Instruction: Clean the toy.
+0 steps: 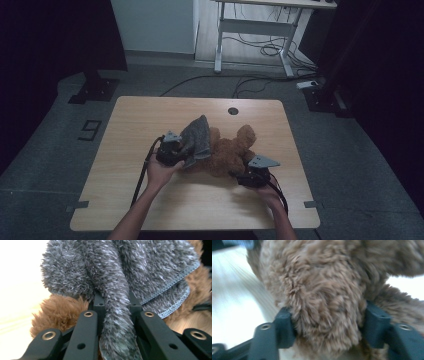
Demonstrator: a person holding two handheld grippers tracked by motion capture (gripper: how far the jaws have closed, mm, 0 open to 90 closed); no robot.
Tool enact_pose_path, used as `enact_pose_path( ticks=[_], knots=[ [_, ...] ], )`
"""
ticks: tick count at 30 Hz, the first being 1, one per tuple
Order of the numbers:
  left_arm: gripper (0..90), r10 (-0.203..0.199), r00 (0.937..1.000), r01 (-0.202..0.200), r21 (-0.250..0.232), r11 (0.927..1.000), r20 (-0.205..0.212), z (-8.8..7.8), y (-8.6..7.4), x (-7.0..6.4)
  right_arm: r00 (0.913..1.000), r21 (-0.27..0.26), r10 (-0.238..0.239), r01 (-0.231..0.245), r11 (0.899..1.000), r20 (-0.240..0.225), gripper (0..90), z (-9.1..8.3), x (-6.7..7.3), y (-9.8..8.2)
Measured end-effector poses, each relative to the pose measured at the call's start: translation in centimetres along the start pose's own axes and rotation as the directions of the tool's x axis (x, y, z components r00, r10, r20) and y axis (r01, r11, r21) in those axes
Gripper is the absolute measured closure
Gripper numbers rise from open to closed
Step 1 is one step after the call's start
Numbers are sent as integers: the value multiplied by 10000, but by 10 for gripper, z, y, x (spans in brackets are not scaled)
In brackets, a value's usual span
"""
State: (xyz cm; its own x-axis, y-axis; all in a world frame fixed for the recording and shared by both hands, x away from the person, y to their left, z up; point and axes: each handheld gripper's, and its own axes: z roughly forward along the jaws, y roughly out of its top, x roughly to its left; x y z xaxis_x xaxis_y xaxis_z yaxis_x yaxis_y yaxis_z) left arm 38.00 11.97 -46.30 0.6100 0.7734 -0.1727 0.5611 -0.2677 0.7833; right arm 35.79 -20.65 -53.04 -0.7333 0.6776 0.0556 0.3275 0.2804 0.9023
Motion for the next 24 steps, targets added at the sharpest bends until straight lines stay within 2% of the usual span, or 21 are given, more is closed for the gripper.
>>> enact_pose_path(
  ticks=[3, 5, 7, 9, 11, 14, 16, 18, 19, 21, 24],
  knots=[
    [765, -51, 9999, 53, -132, 9999, 152, -3, -9, -1, 9962, -467, 809, -823, 9955, -311, 259, -8, -1, 3],
    [765, -120, 9996, 126, -195, 9997, 273, -6, -15, 0, 9944, -656, 996, -1018, 9926, -353, 227, -11, 1, 7],
    [765, -139, 9994, 147, -259, 9996, 323, -8, -20, 0, 9931, -546, 1081, -1105, 9924, -455, 221, -7, 3, 9],
    [765, -105, 9994, 114, -278, 9995, 318, -10, -25, -2, 9938, -361, 975, -996, 9944, -541, 254, 0, 7, 8],
    [765, -108, 9993, 119, -291, 9995, 370, -13, -29, -3, 9949, -265, 875, -889, 9957, -502, 337, 4, 10, 4],
    [763, -194, 9984, 213, -357, 9991, 526, -17, -31, -4, 9936, -137, 972, -981, 9951, -583, 429, 4, 6, 0],
    [762, -132, 9986, 156, -463, 9988, 518, -20, -30, -7, 9950, -199, 829, -841, 9963, -550, 476, 3, 7, -2],
    [761, 148, 9989, -120, -636, 9979, 443, -22, -25, -13, 9962, -207, 734, -745, 9970, -475, 507, 4, 7, -4],
    [761, 210, 9990, -183, -652, 9977, 406, -23, -23, -15, 9966, -263, 700, -712, 9971, -425, 520, 4, 7, -4],
    [760, 576, 9980, -558, -619, 9965, 275, -20, -15, -24, 9969, -299, 685, -697, 9971, -393, 534, 4, 7, -4],
    [760, 842, 9949, -806, -641, 9947, 549, -11, -1, -39, 9976, -326, 600, -611, 9976, -343, 552, 4, 7, -3]
  ],
)
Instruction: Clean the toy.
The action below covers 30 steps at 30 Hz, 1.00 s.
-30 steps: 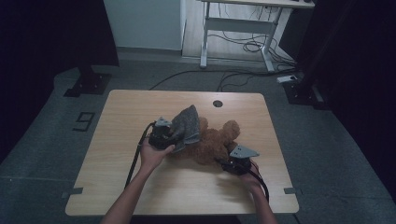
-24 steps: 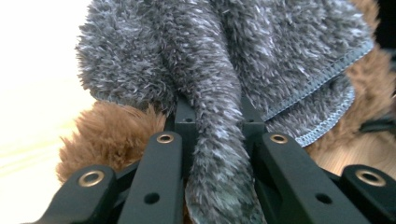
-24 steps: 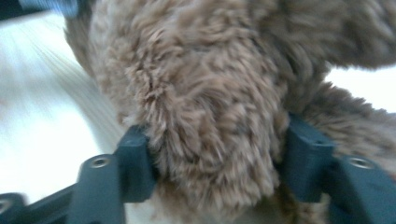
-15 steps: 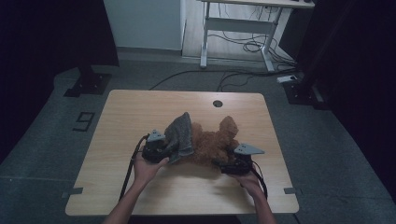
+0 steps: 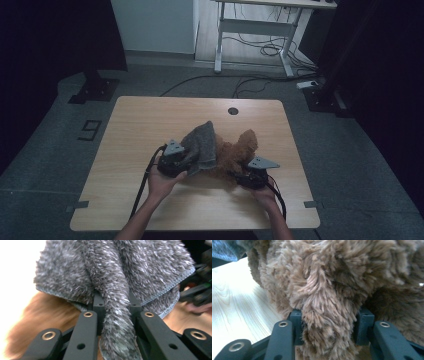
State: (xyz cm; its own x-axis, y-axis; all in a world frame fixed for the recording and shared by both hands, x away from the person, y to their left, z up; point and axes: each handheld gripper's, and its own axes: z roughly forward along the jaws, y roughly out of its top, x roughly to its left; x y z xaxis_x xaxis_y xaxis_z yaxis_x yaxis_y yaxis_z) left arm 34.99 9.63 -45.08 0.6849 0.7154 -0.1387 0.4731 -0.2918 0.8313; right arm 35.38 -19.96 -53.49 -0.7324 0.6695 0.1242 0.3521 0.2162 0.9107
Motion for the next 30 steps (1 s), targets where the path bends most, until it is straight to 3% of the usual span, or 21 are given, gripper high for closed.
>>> enact_pose_path(
  ticks=[3, 6, 10, 15, 20, 22, 26, 30],
  knots=[
    [760, 325, 9991, -315, 375, 9988, -265, 16, 7, -9, 10000, 60, -74, 73, 10000, 53, 563, -1, 0, 0],
    [760, -124, 9997, 134, 458, 9989, -216, 20, 3, 3, 9999, 116, 167, -168, 9998, 35, 574, -1, -4, -1],
    [760, -515, 9985, 521, 333, 9981, -179, 7, -8, 18, 10000, 96, -32, 32, 9999, -51, 581, -2, -4, -2],
    [760, -612, 9940, 618, 39, 9981, -909, -20, -22, 36, 9999, 111, -35, 36, 9999, -95, 584, -2, -5, -2],
    [760, -1034, 9856, 1043, -6, 9945, -1338, -38, -36, 55, 9999, 68, 39, -39, 10000, -114, 584, -1, -6, -3],
    [761, -1114, 9827, 1114, -80, 9937, -1480, -42, -38, 57, 9999, 35, 115, -115, 9999, -104, 584, -1, -6, -3],
    [763, -871, 9902, 814, -560, 9951, -1089, -50, -26, 40, 9998, 53, 205, -205, 9998, -59, 584, -1, -7, -3],
    [763, -85, 9993, 51, -930, 9956, -363, -43, 0, 5, 9996, 47, 290, -290, 9996, -36, 584, -1, -7, -2]
  ],
)
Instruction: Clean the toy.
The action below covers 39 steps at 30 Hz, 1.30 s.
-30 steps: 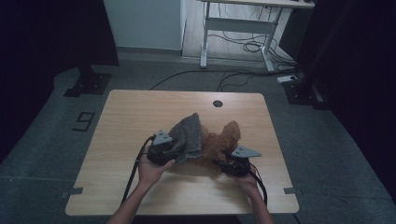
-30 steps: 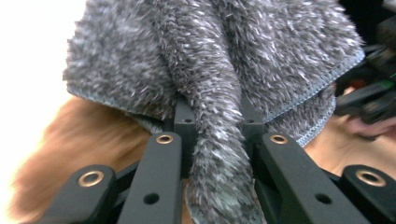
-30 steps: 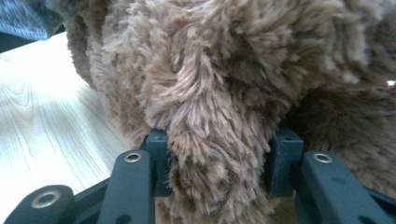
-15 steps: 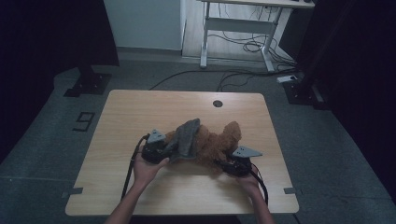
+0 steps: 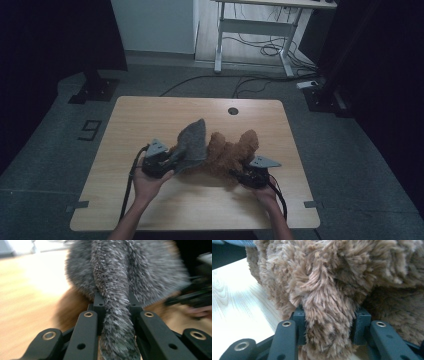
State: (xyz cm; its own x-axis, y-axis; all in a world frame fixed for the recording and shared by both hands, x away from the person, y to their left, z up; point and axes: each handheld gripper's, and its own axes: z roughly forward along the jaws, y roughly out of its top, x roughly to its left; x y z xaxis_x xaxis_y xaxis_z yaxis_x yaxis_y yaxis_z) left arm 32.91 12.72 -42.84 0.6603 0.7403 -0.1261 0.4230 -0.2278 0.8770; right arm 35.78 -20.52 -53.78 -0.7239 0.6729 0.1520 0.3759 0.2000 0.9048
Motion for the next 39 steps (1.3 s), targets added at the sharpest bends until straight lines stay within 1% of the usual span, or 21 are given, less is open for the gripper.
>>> enact_pose_path(
  ticks=[1, 2, 3, 5, 7, 9, 10, 11, 13, 16, 17, 19, 22, 24, 26, 29, 31, 32, 35, 36, 39],
  knots=[
    [763, 204, 9995, -202, -63, 9998, 260, 6, 9, -12, 10000, 5, -11, 11, 10000, 6, 584, 0, 0, 0],
    [763, 346, 9986, -344, -57, 9994, 401, 11, 14, -20, 10000, -6, -15, 15, 10000, 16, 584, 0, 0, 0],
    [763, 518, 9966, -516, -49, 9987, 643, 21, 22, -31, 10000, -14, 7, -6, 10000, 13, 584, 0, 0, 0],
    [763, 791, 9927, -797, 25, 9968, 914, 36, 33, -47, 10000, -22, 54, -54, 10000, 25, 584, 0, 0, 0],
    [763, 1001, 9884, -1037, 261, 9943, 1138, 59, 43, -63, 10000, -2, 50, -50, 10000, 11, 584, 0, 0, 0],
    [762, 1187, 9870, -1274, 770, 9889, 1080, 87, 51, -76, 10000, -17, 53, -53, 10000, 42, 584, 1, 1, 0],
    [762, 1078, 9879, -1182, 910, 9888, 1115, 97, 52, -79, 10000, 0, 89, -89, 10000, 42, 584, 0, 1, 0],
    [762, 1011, 9891, -1137, 1199, 9862, 1067, 112, 53, -81, 10000, -7, 79, -79, 10000, 49, 584, 0, 2, 0],
    [761, 943, 9909, -1089, 1586, 9813, 965, 132, 52, -84, 9999, 1, 1, -1, 10000, 132, 584, 0, 2, 0],
    [761, 1046, 9910, -1184, 1831, 9759, 833, 147, 45, -84, 9995, 170, -33, 27, 9999, 305, 586, 1, 3, -1],
    [761, 1069, 9905, -1213, 1851, 9752, 860, 148, 43, -84, 9994, 296, 176, -185, 9994, 309, 586, 1, 3, -2],
    [763, 1104, 9898, -1253, 1820, 9753, 896, 145, 41, -83, 9997, 225, 50, -56, 9997, 254, 586, 1, 0, -4],
    [762, 1119, 9903, -1253, 1796, 9757, 827, 137, 39, -79, 9997, 189, 68, -73, 9998, 240, 586, 2, 1, -3],
    [762, 1028, 9918, -1147, 1736, 9781, 760, 129, 38, -73, 9997, 177, -7, 2, 9998, 257, 586, 2, 1, -3],
    [761, 924, 9932, -1031, 1677, 9804, 703, 123, 36, -67, 9996, 151, 55, -59, 9999, 271, 586, 2, 0, -3],
    [761, 806, 9957, -868, 1529, 9844, 464, 111, 32, -56, 9997, 156, 57, -61, 9999, 257, 586, 2, -1, -3],
    [762, 791, 9965, -821, 1515, 9850, 259, 104, 28, -48, 9996, 142, 133, -136, 9998, 246, 586, 2, -2, -3],
    [763, 713, 9973, -736, 1554, 9851, 199, 101, 25, -43, 9996, 137, 162, -165, 9998, 240, 586, 2, -2, -3],
    [763, 489, 9987, -502, 1533, 9869, 119, 90, 15, -29, 9994, 124, 255, -258, 9996, 225, 586, 2, -4, -4],
    [764, 361, 9992, -385, 1488, 9881, 186, 85, 12, -24, 9994, 102, 291, -293, 9995, 204, 586, 2, -4, -4],
    [766, 278, 9992, -317, 1441, 9891, 287, 72, 5, -15, 9995, 53, 238, -239, 9997, 196, 586, 2, -3, -4]
  ],
)
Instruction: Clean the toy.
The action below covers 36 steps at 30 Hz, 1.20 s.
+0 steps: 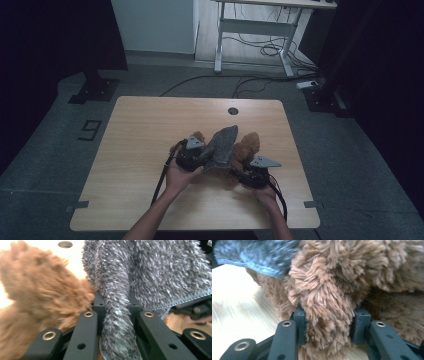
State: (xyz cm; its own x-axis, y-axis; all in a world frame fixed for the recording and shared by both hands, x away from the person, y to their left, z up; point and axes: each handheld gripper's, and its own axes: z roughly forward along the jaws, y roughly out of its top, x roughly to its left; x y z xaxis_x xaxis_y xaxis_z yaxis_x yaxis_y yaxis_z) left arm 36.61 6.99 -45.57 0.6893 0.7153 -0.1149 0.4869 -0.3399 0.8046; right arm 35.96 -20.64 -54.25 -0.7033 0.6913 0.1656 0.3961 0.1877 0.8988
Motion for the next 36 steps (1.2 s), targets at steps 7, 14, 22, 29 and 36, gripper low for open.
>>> enact_pose_path(
  ticks=[7, 14, 22, 29, 36],
  knots=[
    [763, -28, 9991, 21, -149, 9999, -429, -31, -10, 19, 9999, -25, 160, -160, 9999, -54, 586, 0, -1, 0],
    [764, -923, 9892, 913, -146, 9957, -1141, -54, -39, 57, 9996, -28, 267, -267, 9996, -52, 588, 0, -2, -1],
    [766, -976, 9877, 928, -442, 9947, -1225, -67, -39, 57, 9995, -23, 302, -302, 9995, -24, 592, 0, -3, -1],
    [766, 400, 9990, -377, -1123, 9930, 180, -48, 6, -11, 9996, -26, 290, -290, 9996, -12, 594, 0, -3, -1],
    [765, 1518, 9868, -1478, -682, 9867, 570, 13, 58, -71, 9998, 32, 212, -212, 9998, -20, 594, 0, -3, -1]
  ],
)
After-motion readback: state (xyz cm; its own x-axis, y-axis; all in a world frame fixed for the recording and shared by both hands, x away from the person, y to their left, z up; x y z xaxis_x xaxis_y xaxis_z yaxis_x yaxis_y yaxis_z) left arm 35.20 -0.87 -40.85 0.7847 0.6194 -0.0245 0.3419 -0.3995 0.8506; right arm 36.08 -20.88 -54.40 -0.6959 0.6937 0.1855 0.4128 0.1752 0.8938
